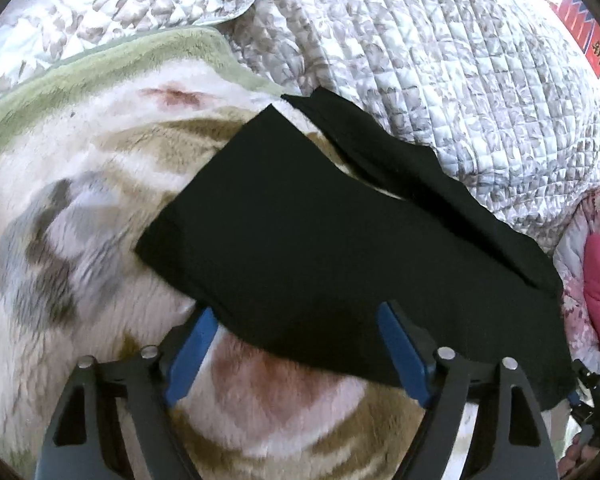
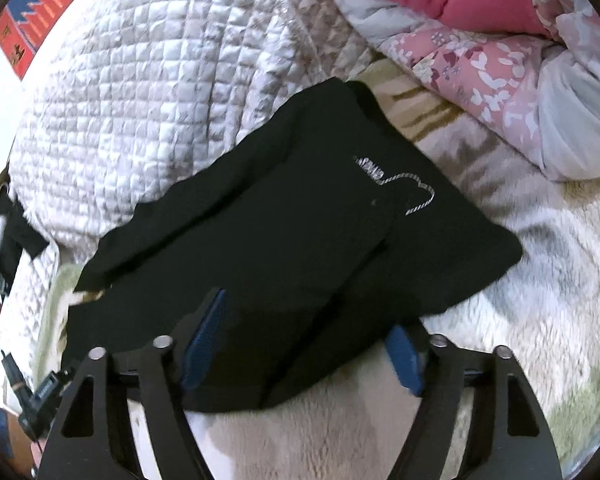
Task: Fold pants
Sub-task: 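Grasp the black pants' waistband edge with the left gripper while the right gripper grasps it too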
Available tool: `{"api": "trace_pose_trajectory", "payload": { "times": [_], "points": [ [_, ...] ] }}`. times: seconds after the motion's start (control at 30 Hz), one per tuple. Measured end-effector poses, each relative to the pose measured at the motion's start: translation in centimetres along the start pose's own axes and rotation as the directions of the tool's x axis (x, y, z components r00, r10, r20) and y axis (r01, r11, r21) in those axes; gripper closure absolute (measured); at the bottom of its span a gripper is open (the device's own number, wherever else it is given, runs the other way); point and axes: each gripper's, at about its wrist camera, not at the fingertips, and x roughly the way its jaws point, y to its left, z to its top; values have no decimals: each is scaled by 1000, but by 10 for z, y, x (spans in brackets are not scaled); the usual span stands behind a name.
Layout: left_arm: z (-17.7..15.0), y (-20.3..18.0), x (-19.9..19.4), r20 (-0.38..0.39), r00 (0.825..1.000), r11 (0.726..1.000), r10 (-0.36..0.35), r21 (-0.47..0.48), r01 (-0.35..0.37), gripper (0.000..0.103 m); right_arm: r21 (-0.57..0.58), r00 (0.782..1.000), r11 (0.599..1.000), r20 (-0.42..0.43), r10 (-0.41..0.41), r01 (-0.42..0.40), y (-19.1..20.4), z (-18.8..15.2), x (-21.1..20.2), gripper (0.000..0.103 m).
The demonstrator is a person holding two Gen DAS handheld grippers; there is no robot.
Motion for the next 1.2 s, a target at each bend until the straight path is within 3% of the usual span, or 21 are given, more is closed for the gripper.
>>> {"api": "trace_pose_trajectory", "payload": {
  "times": [0.03, 0.1, 0.13, 0.17, 0.2, 0.23, 0.3, 0.43, 0.6, 0.83, 1.07, 1.2],
  "points": [
    [2, -2, 3, 3, 1000, 1000, 11, 7, -11, 31, 11, 1000, 1000, 1, 0, 0, -3, 2, 2, 44],
    [7, -5, 9, 7, 999, 999, 32, 15, -32, 40, 31, 1000, 1000, 4, -6, 6, -8, 6, 4, 59],
    [10, -4, 10, 9, 999, 999, 41, 18, -41, 50, 39, 1000, 999, 4, -9, 9, -11, 8, 5, 64],
    [12, -5, 13, 7, 999, 999, 49, 20, -49, 57, 43, 1000, 999, 6, -18, 17, -13, 10, 8, 78],
    [15, -4, 16, -1, 998, 998, 59, 16, -59, 70, 53, 1000, 998, 2, -29, 29, -17, 12, 10, 87],
    [16, -2, 18, -5, 997, 997, 72, 9, -72, 84, 66, 1000, 998, -1, -26, 26, -20, 13, 11, 90],
    [23, 1, 21, -14, 995, 996, 94, -7, -94, 98, 88, 1000, 996, -8, -10, 11, -24, 16, 9, 96],
    [26, 0, 6, 12, 991, 991, 130, 35, -130, 99, 79, 1000, 997, 0, 13, -13, -19, 16, -10, 98],
    [27, -1, -33, 39, 994, 992, 107, 70, -109, 99, 89, 1000, 996, -3, 30, -30, -20, 12, -41, 98],
    [-1, 17, -87, 23, 996, 995, 87, 54, -88, 99, 115, 996, 993, -94, 4, 7, -35, -19, -71, 98],
    [-33, 28, -92, -45, 993, 993, 113, 38, -111, 99, 146, 988, 987, -150, -45, 67, -49, -37, -69, 98],
    [-39, 29, -92, -59, 990, 992, 125, 28, -123, 99, 139, 988, 986, -137, -73, 92, -52, -38, -73, 98]
  ]
}}
